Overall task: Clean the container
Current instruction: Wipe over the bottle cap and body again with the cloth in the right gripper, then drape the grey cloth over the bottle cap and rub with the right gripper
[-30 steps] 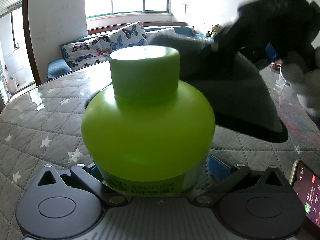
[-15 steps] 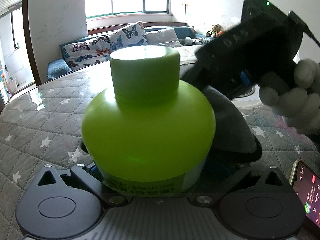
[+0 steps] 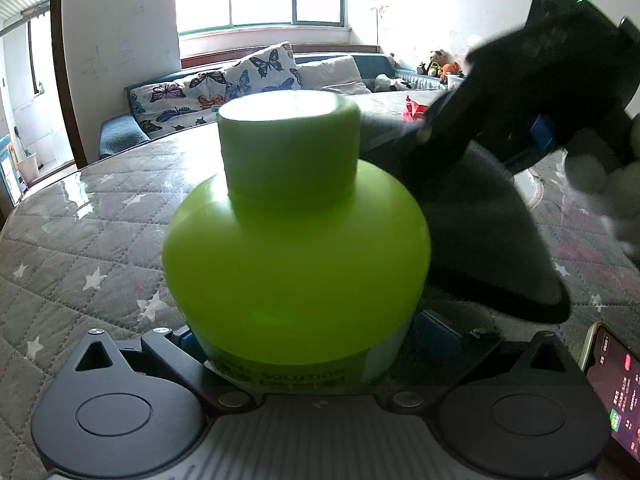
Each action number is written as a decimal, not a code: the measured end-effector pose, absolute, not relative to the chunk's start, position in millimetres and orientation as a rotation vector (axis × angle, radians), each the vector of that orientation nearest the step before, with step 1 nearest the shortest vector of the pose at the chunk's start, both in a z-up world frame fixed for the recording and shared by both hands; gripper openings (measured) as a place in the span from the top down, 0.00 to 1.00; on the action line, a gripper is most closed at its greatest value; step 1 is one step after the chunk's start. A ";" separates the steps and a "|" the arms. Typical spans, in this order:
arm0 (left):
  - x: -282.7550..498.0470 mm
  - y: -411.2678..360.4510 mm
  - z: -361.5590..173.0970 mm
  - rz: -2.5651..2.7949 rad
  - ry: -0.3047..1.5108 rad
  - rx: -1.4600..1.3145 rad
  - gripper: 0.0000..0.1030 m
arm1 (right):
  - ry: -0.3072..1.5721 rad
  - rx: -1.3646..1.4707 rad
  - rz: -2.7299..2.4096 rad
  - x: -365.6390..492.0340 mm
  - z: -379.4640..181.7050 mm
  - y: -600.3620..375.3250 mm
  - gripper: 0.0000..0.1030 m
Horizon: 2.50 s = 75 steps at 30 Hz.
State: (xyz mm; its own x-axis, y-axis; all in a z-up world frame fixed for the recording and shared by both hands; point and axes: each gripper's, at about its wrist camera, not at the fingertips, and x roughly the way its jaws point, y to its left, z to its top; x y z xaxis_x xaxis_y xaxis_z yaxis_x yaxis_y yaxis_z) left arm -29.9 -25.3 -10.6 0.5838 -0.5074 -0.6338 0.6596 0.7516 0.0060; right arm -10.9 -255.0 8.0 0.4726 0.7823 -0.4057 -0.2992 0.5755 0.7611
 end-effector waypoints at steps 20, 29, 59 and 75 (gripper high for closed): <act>-7.0 -32.3 -12.6 -0.689 0.656 0.257 0.00 | 0.894 0.658 0.672 15.7 -11.1 -231.7 0.77; -5.7 -34.3 -13.3 -0.693 0.655 0.258 0.00 | 0.916 0.618 0.658 4.5 -9.7 -235.7 0.78; 19.2 -69.8 -9.4 -0.693 0.655 0.260 0.00 | 0.818 0.680 0.746 10.9 14.1 -234.7 0.77; 19.1 -68.4 -9.8 -0.693 0.655 0.259 0.00 | 0.791 0.707 0.737 -4.4 5.2 -249.5 0.78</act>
State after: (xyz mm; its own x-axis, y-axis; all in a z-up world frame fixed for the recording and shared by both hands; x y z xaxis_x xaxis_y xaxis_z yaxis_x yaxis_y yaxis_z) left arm 19.1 -68.4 -9.8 0.5813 -0.5075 -0.6361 0.6638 0.7479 0.0099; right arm -4.4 -249.5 5.2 0.4925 0.7910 -0.3629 -0.3054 0.5476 0.7791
